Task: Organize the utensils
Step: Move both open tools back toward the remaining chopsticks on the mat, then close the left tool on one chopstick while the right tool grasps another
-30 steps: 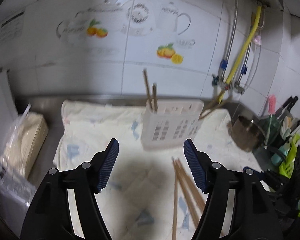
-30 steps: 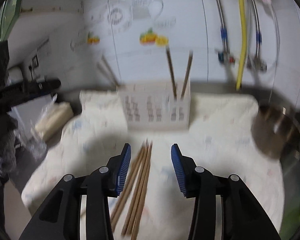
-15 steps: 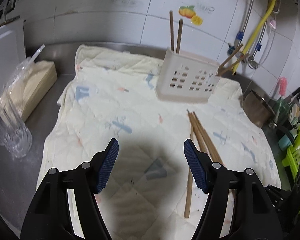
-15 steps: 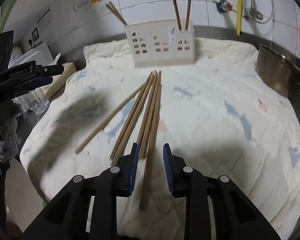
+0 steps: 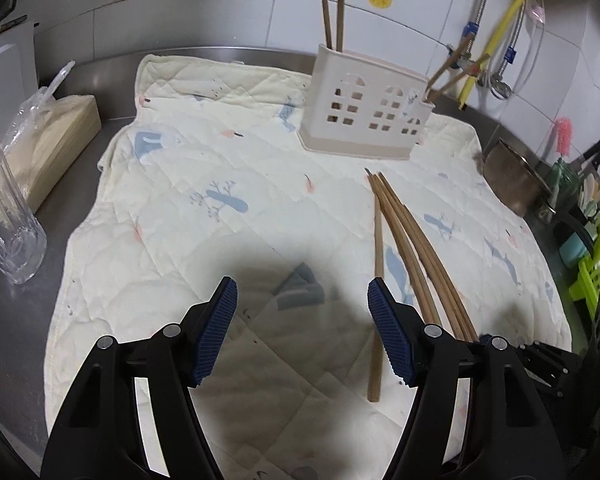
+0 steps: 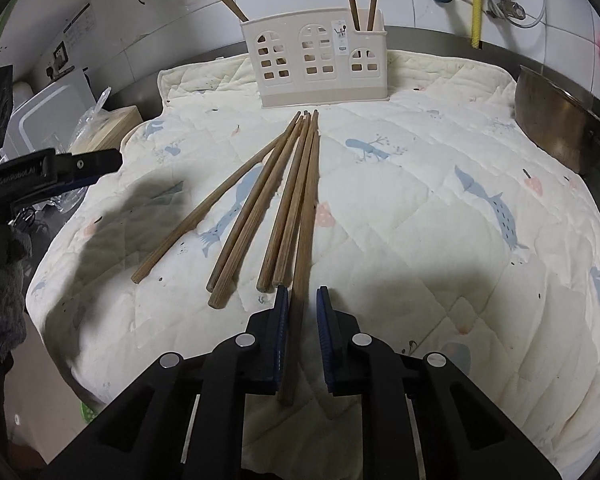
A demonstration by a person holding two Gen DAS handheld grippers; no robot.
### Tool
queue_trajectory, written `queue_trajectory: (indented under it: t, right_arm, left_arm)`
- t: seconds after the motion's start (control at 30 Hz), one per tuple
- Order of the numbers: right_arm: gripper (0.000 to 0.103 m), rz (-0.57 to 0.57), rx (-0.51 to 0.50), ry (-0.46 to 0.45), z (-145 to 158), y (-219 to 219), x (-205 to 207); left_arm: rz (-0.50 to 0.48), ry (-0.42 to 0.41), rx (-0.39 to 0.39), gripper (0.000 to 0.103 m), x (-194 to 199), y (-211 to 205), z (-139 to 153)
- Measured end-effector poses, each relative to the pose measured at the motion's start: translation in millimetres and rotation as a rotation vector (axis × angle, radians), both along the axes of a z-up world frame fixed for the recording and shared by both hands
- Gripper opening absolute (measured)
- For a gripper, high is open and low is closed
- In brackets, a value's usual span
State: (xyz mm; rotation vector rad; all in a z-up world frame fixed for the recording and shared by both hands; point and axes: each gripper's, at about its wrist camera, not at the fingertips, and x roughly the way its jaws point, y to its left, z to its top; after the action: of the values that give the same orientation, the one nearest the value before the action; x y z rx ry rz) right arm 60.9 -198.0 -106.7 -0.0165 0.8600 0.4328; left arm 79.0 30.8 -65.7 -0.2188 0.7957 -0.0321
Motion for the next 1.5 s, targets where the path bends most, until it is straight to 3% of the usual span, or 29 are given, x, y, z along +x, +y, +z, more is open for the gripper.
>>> queue_trajectory:
  t: [0.27,0.43,0.6,0.83,0.97,1.27,1.5]
  right_arm:
    - [0.01,-0.017,-0.059,-0.037,0.1,8.2,-1.8]
    - [0.008,-0.035,-0.035,-0.033,0.5,3.0,-0.8]
    - [0.007,-0.042,-0.034,-0.042,2.1,-1.1,-1.4]
    - [0.007,-0.06,-0.025,-0.04,1.0,-9.3,-0.7]
    - [0.007,-0.063,-0.017,-0.036,0.4,-12.8,-1.6]
    - [0.006,-0.06,0.02,-0.027,-1.8,-18.8,-1.2]
    - [0.006,-0.056,0.04,-0.026,-3.2,-20.4,-2.3]
  left_arm:
    - [-0.068,0.021,-0.007,0.067,-2.6,-25.1,-7.8]
    - [-0.109,0.031,-0.017,0.065,-3.6,-39.5,-12.3]
    - [-0.133,0.054,-0.016,0.057,-2.3,-49.1,-20.7]
    - [-0.18,0.09,-0.082,0.03,4.5,-61.0,-32.0]
    - [-0.188,0.116,-0.122,0.027,14.3,-72.9,-35.9]
    - [-0.163,0.161,-0.094,0.019,34.9,-92.5,-44.4]
    - [-0.143,0.174,-0.081,0.018,40.1,-96.9,-46.2]
